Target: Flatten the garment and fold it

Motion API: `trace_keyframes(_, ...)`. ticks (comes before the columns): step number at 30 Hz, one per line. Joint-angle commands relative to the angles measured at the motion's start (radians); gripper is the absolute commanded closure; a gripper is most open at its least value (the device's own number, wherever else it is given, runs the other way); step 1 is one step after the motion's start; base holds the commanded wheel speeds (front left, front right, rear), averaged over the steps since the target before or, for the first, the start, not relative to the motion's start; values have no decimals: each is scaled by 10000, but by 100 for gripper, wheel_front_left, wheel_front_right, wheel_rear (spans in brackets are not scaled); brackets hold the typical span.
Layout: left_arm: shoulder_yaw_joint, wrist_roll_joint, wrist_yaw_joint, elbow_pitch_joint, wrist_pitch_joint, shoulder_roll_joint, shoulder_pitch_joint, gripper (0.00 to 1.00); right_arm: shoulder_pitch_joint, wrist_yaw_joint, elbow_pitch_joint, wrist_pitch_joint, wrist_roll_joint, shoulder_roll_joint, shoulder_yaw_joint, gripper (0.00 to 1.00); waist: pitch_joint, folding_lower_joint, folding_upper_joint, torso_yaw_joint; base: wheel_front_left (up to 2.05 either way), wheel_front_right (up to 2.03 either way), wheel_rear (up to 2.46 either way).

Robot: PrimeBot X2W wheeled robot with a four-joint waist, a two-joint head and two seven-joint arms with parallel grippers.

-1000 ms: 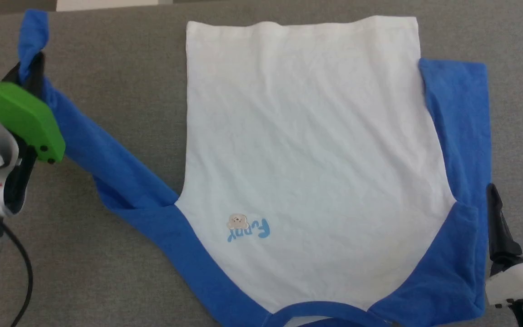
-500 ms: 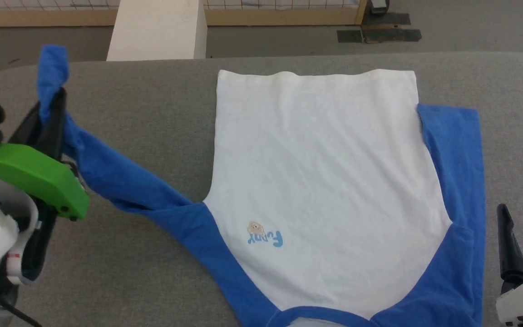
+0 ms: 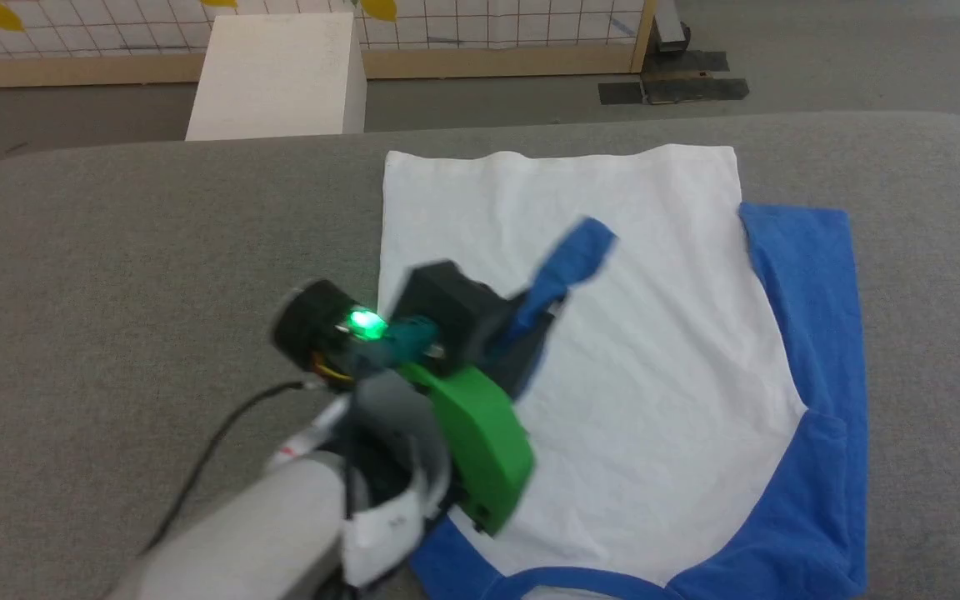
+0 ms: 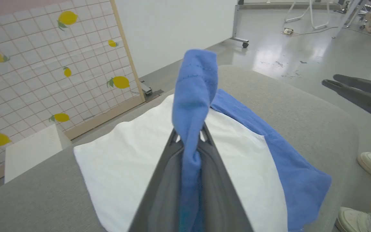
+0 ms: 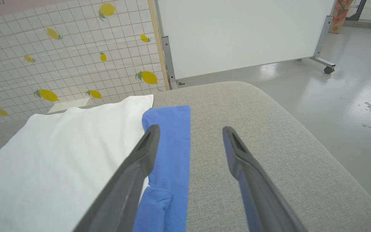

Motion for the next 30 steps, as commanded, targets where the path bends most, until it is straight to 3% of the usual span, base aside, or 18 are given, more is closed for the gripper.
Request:
trace_keyframes(1, -368, 134, -185, 218, 40, -369, -193, 100, 24, -15, -20, -52, 47, 14, -45, 0, 60, 1, 0, -83, 0, 0, 0)
trace_keyframes(6, -1782, 563, -697, 1728, -235, -1872, -442, 100, -90, -15, 18, -84, 150, 14, -56, 0, 327, 1, 0, -313, 0, 0, 0)
trace_keyframes(10, -2309, 492, -959, 3532, -736, -2946, -423, 100, -198, -15, 158, -146, 266, 14, 131, 0, 651, 1, 0, -531, 0, 0, 0)
trace_keyframes(15, -2699, 552, -1366, 6047, -1447, -3702, -611, 100, -420, -15, 362, -228, 284, 14, 503, 0, 1094, 1, 0, -909, 0, 0, 0)
trace_keyframes(16, -2725, 497, -1420, 6579, -1619, -3824, -620, 96, -485, -15, 416, -250, 291, 14, 570, 0, 1172, 1, 0, -991, 0, 0, 0)
trace_keyframes(18, -2844, 449, -1505, 7426, -1824, -3990, -684, 71, -579, -15, 512, -278, 271, 14, 667, 0, 1293, 1, 0, -1117, 0, 0, 0)
trace_keyframes(19, -2926, 434, -1583, 7745, -1913, -4043, -730, 65, -619, -15, 550, -296, 269, 14, 705, 0, 1334, 1, 0, -1159, 0, 0, 0)
trace_keyframes(23, -3102, 9, -1860, 8953, -2306, -4170, -734, 63, -730, -15, 747, -341, 260, 14, 856, 0, 1411, 1, 0, -1288, 0, 0, 0)
trace_keyframes(24, -3142, -84, -1840, 9207, -2445, -4180, -747, 51, -751, -15, 804, -343, 248, 14, 912, 0, 1396, 1, 0, -1317, 0, 0, 0)
trace_keyframes(25, -3183, -181, -1798, 9292, -2603, -4184, -757, 7, -763, -15, 846, -345, 234, 14, 950, 0, 1371, 1, 0, -1333, 0, 0, 0)
trace_keyframes(26, -3262, -313, -1741, 9336, -2789, -4186, -772, 0, -766, -15, 890, -343, 219, 14, 976, 0, 1324, 1, 0, -1322, 0, 0, 0)
trace_keyframes(30, -3509, -779, -1483, 9138, -3394, -4189, -1066, 0, -682, -15, 907, -288, 128, 14, 892, 0, 1091, 1, 0, -1101, 0, 0, 0)
